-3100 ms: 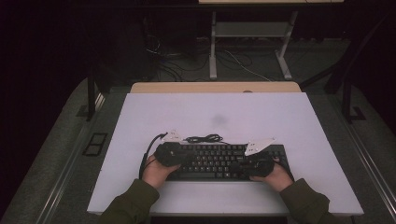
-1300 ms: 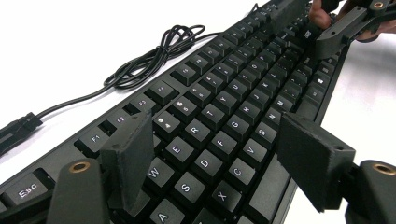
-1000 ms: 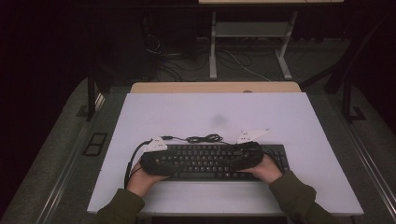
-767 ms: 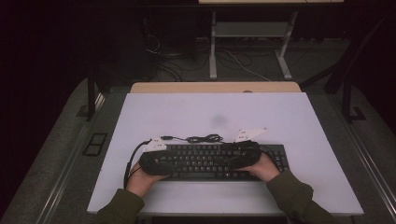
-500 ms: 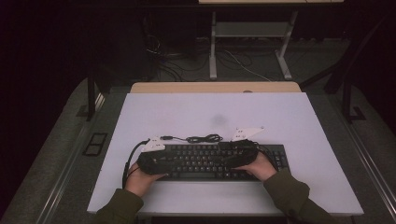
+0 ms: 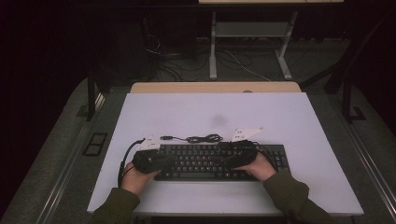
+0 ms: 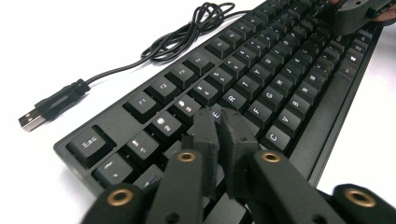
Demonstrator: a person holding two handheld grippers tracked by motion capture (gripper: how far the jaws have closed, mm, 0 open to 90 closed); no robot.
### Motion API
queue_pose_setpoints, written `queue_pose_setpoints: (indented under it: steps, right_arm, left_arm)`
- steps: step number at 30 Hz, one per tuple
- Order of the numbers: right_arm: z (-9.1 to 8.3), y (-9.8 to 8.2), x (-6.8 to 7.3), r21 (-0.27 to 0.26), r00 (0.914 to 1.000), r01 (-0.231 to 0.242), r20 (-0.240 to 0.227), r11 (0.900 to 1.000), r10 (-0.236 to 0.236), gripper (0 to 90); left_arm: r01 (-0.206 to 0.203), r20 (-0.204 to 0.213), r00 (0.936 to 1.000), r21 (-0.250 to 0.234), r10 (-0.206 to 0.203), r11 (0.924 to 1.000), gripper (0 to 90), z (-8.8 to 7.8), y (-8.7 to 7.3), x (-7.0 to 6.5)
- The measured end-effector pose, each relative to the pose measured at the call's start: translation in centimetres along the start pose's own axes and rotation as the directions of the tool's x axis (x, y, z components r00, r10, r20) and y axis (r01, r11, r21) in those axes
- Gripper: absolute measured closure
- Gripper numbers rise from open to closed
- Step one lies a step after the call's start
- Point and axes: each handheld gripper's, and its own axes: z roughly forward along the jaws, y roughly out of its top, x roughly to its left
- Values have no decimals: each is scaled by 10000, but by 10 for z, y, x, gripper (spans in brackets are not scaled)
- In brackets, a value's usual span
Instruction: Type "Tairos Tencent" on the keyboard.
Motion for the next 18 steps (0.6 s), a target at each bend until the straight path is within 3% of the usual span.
queue_pose_setpoints:
  steps: [18]
  right_arm:
    - [1,0,1,31,10000,25,39,10000,-25,302]
  left_arm:
    - [-84,203,9998,490,74,9988,889,2,-3,2]
